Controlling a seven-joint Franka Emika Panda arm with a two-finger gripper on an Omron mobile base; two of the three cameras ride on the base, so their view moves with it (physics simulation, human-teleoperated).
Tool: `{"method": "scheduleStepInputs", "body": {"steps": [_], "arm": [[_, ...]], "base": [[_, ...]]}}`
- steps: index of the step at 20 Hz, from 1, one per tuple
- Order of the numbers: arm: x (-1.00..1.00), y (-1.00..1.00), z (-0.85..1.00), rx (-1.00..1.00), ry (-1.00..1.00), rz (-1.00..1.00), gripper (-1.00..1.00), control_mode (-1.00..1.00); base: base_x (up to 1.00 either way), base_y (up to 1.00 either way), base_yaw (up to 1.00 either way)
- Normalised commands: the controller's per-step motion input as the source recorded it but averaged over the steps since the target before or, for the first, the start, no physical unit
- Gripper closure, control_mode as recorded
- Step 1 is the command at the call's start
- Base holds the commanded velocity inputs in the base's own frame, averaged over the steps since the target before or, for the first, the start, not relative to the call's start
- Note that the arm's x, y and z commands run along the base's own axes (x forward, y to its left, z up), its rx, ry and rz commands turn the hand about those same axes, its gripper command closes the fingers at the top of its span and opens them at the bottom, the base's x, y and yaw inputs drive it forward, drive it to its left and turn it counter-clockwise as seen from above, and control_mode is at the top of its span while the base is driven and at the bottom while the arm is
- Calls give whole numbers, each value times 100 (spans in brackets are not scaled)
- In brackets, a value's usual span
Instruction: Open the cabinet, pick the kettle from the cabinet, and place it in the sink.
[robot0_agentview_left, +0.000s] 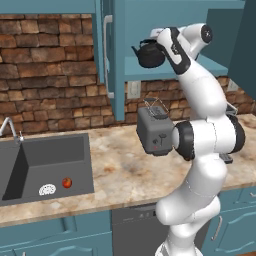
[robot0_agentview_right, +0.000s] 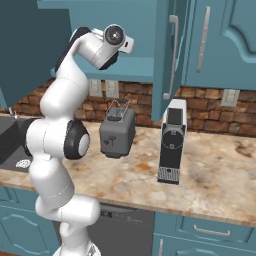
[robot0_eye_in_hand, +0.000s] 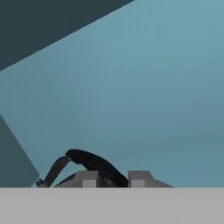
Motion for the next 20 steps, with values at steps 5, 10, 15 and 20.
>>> {"method": "scheduleStepInputs", "body": {"steps": [5,10,15,20], "arm": [[-13,8,-5,0,-1,-6,100,-100],[-7,-1,0,0,-1,-10,100,-100],[-7,-17,1,0,0,-14,100,-100],[-10,-17,4,2,0,-13,100,-100]], "base": [[0,0,0],[0,0,0],[0,0,0],[0,0,0]]}}
